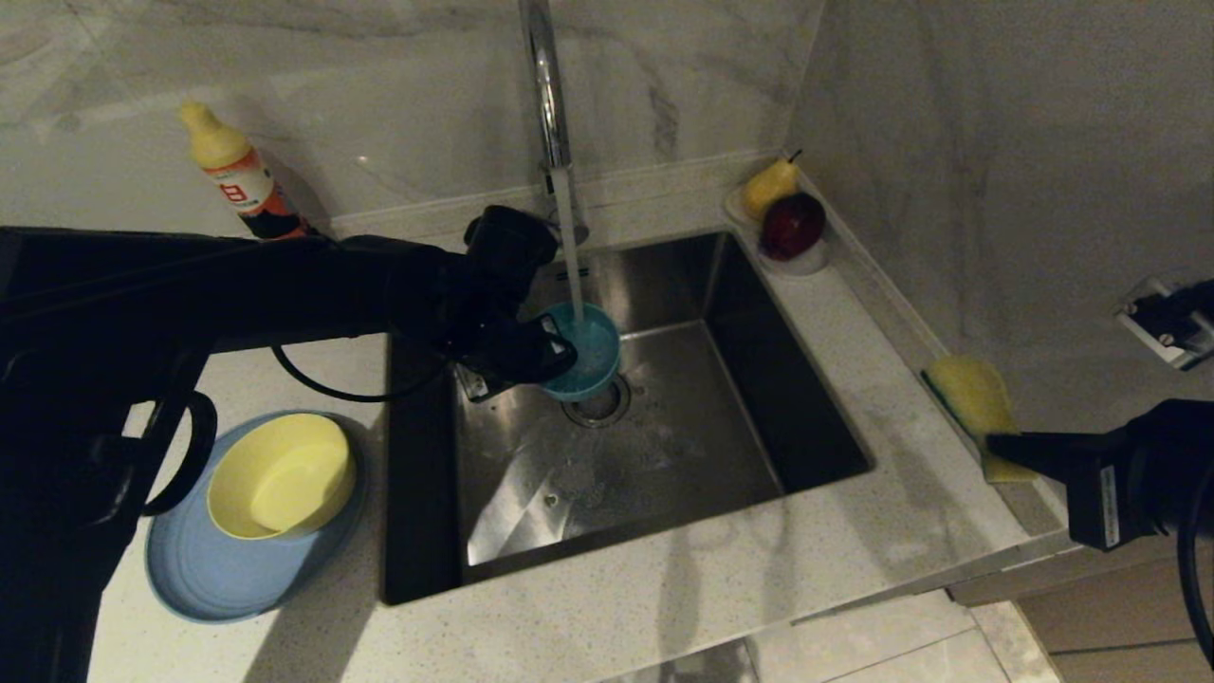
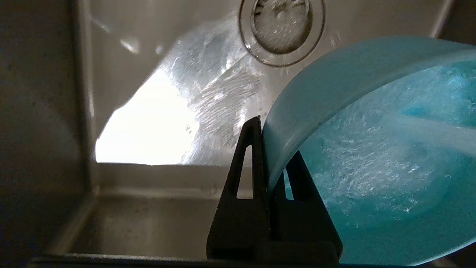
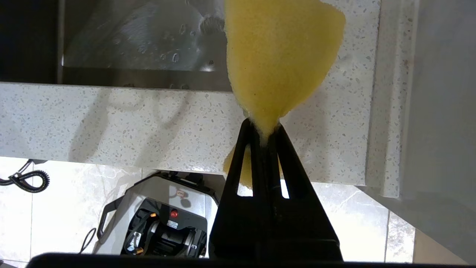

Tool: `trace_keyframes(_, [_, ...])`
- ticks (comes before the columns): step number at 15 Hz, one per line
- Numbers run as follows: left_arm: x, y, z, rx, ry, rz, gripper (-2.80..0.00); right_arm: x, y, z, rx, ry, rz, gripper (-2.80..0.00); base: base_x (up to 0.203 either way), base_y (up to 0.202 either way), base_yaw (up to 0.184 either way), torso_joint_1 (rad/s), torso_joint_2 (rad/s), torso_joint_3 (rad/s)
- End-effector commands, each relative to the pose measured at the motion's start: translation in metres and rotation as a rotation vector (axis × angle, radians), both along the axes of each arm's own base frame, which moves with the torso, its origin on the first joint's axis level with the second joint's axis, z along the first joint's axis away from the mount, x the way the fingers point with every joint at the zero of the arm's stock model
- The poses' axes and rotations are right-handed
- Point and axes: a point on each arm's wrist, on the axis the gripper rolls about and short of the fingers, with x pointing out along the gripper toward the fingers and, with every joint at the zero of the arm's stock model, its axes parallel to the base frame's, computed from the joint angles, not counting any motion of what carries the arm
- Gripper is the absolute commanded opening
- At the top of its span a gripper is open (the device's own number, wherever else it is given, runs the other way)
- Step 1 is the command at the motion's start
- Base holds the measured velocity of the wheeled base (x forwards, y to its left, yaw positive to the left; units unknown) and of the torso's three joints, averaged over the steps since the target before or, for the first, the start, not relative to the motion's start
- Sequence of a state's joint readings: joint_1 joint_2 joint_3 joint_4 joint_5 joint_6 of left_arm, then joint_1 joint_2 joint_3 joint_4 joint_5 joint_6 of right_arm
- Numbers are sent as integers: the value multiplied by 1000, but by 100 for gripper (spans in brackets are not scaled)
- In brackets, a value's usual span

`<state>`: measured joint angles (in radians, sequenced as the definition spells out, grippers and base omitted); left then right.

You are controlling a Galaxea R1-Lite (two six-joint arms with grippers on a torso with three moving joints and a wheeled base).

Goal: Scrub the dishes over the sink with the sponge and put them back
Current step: Wash the bowl

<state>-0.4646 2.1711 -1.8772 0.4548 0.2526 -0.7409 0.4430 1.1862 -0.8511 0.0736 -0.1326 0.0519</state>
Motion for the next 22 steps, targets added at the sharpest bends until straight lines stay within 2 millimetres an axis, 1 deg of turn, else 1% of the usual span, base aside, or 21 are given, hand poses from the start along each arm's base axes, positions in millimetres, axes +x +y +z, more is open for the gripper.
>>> trace_keyframes(1, [-4, 0, 4, -3, -2, 1, -280, 0, 0, 0, -1, 2, 1, -280, 0, 0, 0, 0, 0, 0])
trace_keyframes(8, [-6, 1, 3, 2, 6, -1, -280, 0, 0, -1, -1, 7, 4, -280, 0, 0, 0, 0, 0, 0])
trace_keyframes(11, [-8, 2, 6, 0, 2, 0, -280, 1, 1, -2, -2, 9, 4, -280, 0, 0, 0, 0, 0, 0])
trace_keyframes(14, [-13, 5, 3, 9, 20, -1, -280, 1, 0, -3, -4, 12, 4, -280, 0, 0, 0, 0, 0, 0])
trace_keyframes(16, [-19, 8, 7, 10, 19, -1, -280, 0, 0, -3, -3, 11, 4, -280, 0, 0, 0, 0, 0, 0])
trace_keyframes(17, [-25, 11, 14, 5, 11, -1, -280, -1, 1, -3, -2, 10, 8, -280, 0, 0, 0, 0, 0, 0])
trace_keyframes(20, [-54, 26, 32, 5, -7, 5, -280, -6, 3, -6, -3, 19, 35, -280, 0, 0, 0, 0, 0, 0])
trace_keyframes(22, [-70, 37, 30, 51, -8, 43, -280, -13, 7, -12, -9, 60, 70, -280, 0, 0, 0, 0, 0, 0])
